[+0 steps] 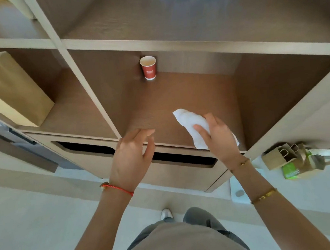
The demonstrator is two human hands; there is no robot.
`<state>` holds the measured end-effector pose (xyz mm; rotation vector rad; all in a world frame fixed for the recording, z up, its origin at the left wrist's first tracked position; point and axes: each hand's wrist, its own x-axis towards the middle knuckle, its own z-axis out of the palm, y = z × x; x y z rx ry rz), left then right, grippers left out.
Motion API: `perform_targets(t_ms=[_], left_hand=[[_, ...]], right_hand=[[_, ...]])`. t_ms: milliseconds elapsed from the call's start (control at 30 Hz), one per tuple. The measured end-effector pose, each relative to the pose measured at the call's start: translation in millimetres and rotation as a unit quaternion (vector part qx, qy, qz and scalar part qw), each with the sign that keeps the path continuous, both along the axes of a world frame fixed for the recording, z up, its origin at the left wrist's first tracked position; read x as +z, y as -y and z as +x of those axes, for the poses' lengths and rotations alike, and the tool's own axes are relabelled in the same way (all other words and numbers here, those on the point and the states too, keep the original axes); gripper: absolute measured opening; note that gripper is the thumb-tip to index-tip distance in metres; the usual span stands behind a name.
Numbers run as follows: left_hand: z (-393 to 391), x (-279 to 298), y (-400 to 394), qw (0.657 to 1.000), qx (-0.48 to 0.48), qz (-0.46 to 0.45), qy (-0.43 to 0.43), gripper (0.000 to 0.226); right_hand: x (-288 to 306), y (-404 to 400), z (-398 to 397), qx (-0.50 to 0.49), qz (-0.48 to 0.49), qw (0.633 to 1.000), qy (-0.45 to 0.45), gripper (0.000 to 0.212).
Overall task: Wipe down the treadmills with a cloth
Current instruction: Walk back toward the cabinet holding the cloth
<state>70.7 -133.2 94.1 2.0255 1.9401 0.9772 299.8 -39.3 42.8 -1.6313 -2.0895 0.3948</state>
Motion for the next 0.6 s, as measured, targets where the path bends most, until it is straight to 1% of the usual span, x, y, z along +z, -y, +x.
perform_targets(t_ms=[200,300,433,533,600], left_hand=[[-5.7,-18.1,-52.3,0.999,-0.034,-0.027,-0.006,0.023],[-2.5,-24.2,-66.9,0.998,-0.046,-0.036,-0.002,0.024],[1.5,-28.7,-78.6,0.998,-0.050,-0.046,0.005,0.025],[5.2,-28.2,-83.5,0.997,-0.056,-0.057,0.004,0.025],[4.4,-28.3,-87.4,0.997,-0.049,-0.058,0.005,0.026]], right_hand=[[-30.7,-63.2,-14.7,-0.056,-0.009,0.995,0.087,0.045],[-53.1,-82.0,-13.8,-0.061,-0.005,0.991,0.121,0.046],[-79.9,-89.5,-8.1,-0.060,-0.042,0.984,0.161,0.049],[-77.8,-84.8,-6.9,-0.052,-0.059,0.987,0.139,0.049],[-68.8,-80.7,-5.8,-0.052,-0.056,0.993,0.090,0.049]])
